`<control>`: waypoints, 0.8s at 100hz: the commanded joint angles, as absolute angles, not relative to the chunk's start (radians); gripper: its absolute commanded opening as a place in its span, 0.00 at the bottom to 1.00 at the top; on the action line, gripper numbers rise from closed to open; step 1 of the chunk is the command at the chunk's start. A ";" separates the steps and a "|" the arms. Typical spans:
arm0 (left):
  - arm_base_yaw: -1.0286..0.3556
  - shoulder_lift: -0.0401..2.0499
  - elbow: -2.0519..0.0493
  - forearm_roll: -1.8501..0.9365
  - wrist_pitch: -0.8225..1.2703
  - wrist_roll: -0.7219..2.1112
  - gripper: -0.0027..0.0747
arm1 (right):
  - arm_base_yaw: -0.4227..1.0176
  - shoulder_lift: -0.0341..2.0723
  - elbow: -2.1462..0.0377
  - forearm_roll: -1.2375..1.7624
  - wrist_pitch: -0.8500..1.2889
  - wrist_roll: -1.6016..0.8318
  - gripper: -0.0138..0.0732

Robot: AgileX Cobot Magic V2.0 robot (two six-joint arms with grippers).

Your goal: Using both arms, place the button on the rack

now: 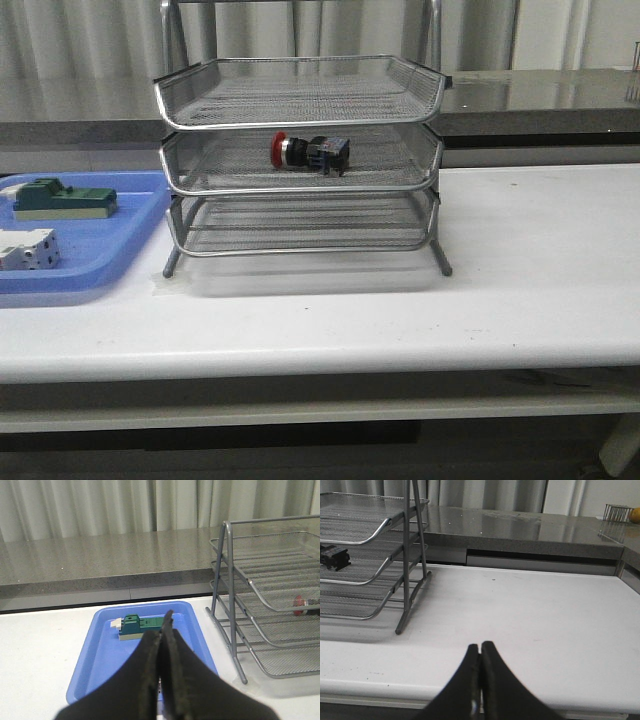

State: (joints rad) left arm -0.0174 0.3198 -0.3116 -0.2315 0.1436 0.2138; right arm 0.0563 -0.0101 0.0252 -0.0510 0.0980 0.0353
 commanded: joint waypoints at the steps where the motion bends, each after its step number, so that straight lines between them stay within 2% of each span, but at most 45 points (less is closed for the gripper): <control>1: -0.016 0.329 -0.342 -0.222 0.061 0.205 0.01 | 0.049 -0.026 0.028 -0.056 0.015 0.025 0.08; 24: -0.016 0.259 -0.316 0.090 0.091 -0.103 0.01 | 0.049 -0.026 0.028 -0.056 0.015 0.025 0.08; 66: -0.016 -0.036 -0.080 0.053 0.091 -0.092 0.01 | 0.049 -0.026 0.028 -0.056 0.015 0.025 0.08; 80: -0.016 -0.034 -0.018 -0.035 0.080 -0.040 0.01 | 0.049 -0.026 0.028 -0.056 0.015 0.025 0.08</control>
State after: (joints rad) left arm -0.0174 -0.0048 -0.0192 0.0189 0.1640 -0.0638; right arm 0.0563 -0.0101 0.0252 -0.0510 0.0962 0.0338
